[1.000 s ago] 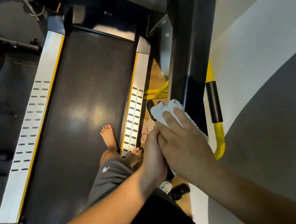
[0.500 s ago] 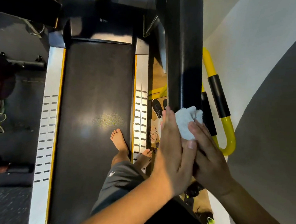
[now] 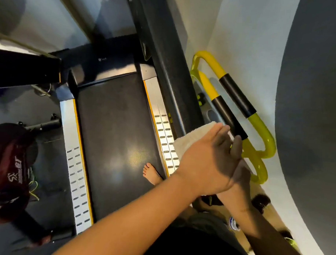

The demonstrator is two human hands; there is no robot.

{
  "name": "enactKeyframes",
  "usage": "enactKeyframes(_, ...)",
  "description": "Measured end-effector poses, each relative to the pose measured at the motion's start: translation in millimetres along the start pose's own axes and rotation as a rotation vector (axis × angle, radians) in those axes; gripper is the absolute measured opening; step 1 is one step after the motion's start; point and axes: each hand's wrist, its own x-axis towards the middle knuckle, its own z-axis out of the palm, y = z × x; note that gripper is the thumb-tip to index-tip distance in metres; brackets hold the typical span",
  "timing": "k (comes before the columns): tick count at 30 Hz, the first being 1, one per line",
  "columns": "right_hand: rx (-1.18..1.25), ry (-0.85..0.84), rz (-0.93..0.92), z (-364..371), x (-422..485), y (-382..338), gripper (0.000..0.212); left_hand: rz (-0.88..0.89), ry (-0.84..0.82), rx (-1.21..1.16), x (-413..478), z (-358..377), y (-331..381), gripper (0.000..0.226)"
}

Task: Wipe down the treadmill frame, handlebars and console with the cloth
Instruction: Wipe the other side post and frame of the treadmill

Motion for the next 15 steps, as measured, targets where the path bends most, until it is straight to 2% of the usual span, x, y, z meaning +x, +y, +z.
enactKeyframes(1, -0.031, 0.101, -0.005, 2.0, 1.3, 4.3, 0.014, 0.028, -0.029, 0.017, 7.8, 0.3, -3.5, 0.061)
enactKeyframes(2, 0.039, 0.175, -0.042, -2.9, 4.8, 4.9, 0.008, 0.065, -0.04, 0.025, 14.7, 1.9, -7.0, 0.058)
enactKeyframes(3, 0.053, 0.153, -0.082, -3.8, 6.1, 1.7, 0.01, 0.102, -0.043, 0.007, 19.3, 2.5, -9.7, 0.052)
enactKeyframes(4, 0.224, 0.132, -0.01, -3.1, 4.3, -4.2, 0.011, 0.126, -0.042, 0.004, 22.7, 3.1, -10.5, 0.046)
enactKeyframes(5, 0.263, 0.177, 0.003, -4.6, 2.8, -6.9, 0.012, 0.141, -0.054, 0.052, 24.5, 3.3, -10.2, 0.041)
enactKeyframes(6, 0.316, 0.217, 0.004, -5.1, 1.4, -2.3, 0.018, 0.155, -0.093, 0.143, 23.4, 6.0, -8.9, 0.04)
enactKeyframes(8, 0.608, 0.07, 0.144, -6.8, -9.8, -8.4, 0.05, 0.136, -0.16, 0.32, 8.8, 10.4, -4.1, 0.048)
enactKeyframes(9, 0.648, 0.03, 0.163, -3.8, -18.0, -8.6, 0.061, 0.138, -0.161, 0.38, -2.7, 12.8, -2.4, 0.055)
enactKeyframes(11, 0.562, 0.051, 0.073, 3.4, -30.6, -11.0, 0.068, 0.177, -0.127, 0.426, -27.8, 14.8, -2.2, 0.064)
enactKeyframes(15, 0.172, 0.197, -0.127, 3.0, -28.9, -11.6, 0.052, 0.206, -0.003, 0.372, -61.5, 15.5, -19.2, 0.07)
